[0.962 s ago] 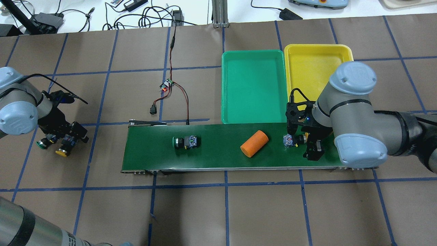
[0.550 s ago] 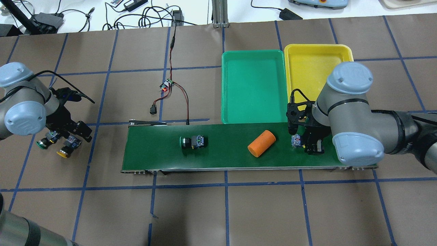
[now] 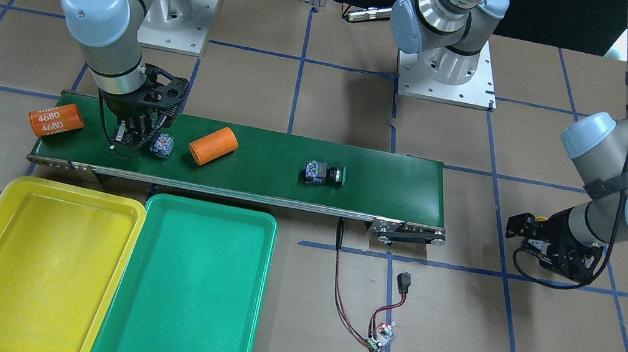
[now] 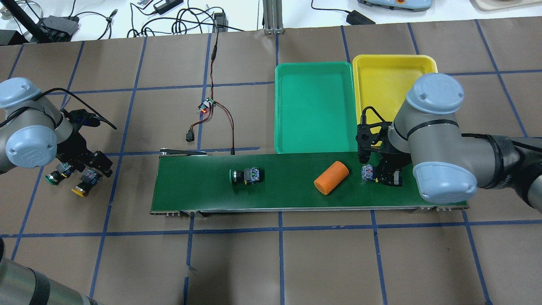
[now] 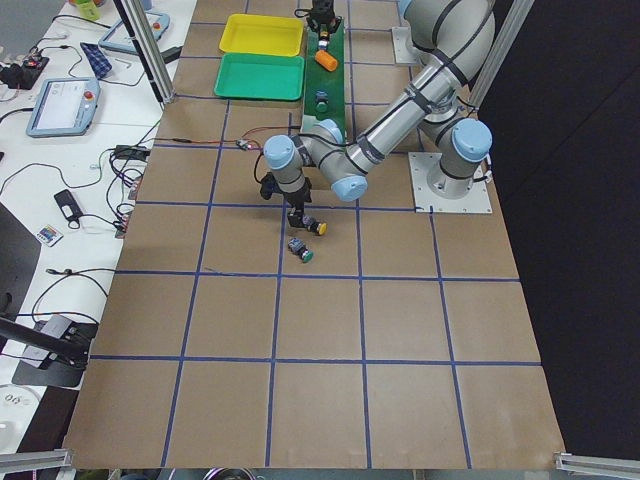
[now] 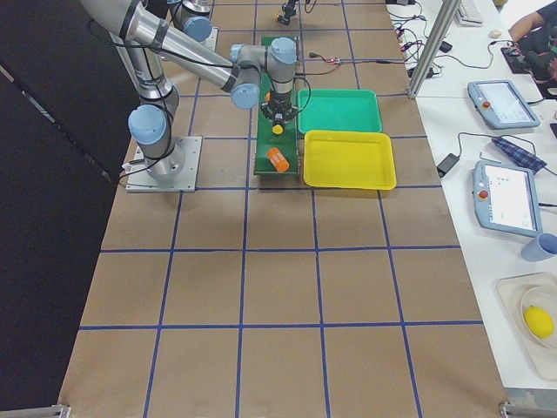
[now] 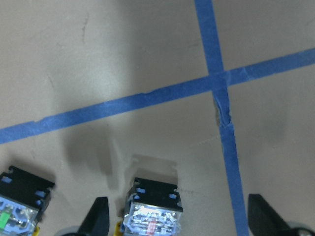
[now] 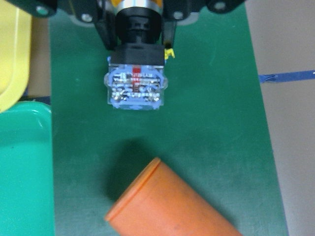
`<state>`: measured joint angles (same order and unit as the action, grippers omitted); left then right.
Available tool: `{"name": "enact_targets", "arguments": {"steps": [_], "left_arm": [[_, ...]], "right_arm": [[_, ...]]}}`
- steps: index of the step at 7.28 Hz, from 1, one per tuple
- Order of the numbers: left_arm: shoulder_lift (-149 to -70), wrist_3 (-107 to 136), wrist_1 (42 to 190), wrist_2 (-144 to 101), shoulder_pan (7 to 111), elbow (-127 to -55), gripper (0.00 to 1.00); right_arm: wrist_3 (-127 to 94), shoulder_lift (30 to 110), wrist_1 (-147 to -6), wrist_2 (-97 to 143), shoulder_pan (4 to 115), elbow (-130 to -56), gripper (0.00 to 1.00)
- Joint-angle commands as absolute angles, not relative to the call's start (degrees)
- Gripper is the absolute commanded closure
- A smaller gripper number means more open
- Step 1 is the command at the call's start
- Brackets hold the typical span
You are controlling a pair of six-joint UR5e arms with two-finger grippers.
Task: Sort buttons by color to trays
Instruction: 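Lift the yellow-capped button with the right gripper and drop it into the yellow tray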
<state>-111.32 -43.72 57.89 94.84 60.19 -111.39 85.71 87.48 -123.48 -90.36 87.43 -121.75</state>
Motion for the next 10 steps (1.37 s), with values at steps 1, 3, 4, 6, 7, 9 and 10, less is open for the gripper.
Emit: {"name": "enact_targets", "arguments": {"steps": [1, 3, 4, 6, 7, 9, 10], "left_arm": [[-111.80, -46.66, 57.83, 94.49, 59.33, -111.97, 0.08], [-111.97, -46.93, 57.31, 94.40, 59.33, -112.23, 0.41], [-111.89, -46.76, 56.43, 94.39, 59.24, -112.58, 0.99], [-109.00, -39.01, 57.21, 93.35, 60.89, -112.59, 1.00], [-106.55, -31.71, 59.83, 89.51, 64.30, -111.89, 1.00], [-102.15, -14.52, 62.66, 89.03, 75.87, -111.45, 1.00], [-100.30, -6.67, 62.84, 87.64, 82.03, -111.18, 1.00]], "right_arm": [[85.86, 83.09, -123.49, -90.70, 86.93, -113.17, 0.83], [86.66, 75.18, -122.61, -93.15, 84.39, -103.66, 0.83], [87.27, 73.15, -122.35, -93.16, 81.68, -101.88, 0.81], [87.28, 71.54, -122.26, -93.16, 80.33, -101.95, 0.28], [87.28, 71.54, -122.17, -93.16, 80.33, -102.04, 0.00], [87.28, 72.50, -121.82, -92.90, 80.51, -102.13, 0.00], [87.36, 74.34, -118.51, -92.55, 80.86, -102.22, 0.00]]}}
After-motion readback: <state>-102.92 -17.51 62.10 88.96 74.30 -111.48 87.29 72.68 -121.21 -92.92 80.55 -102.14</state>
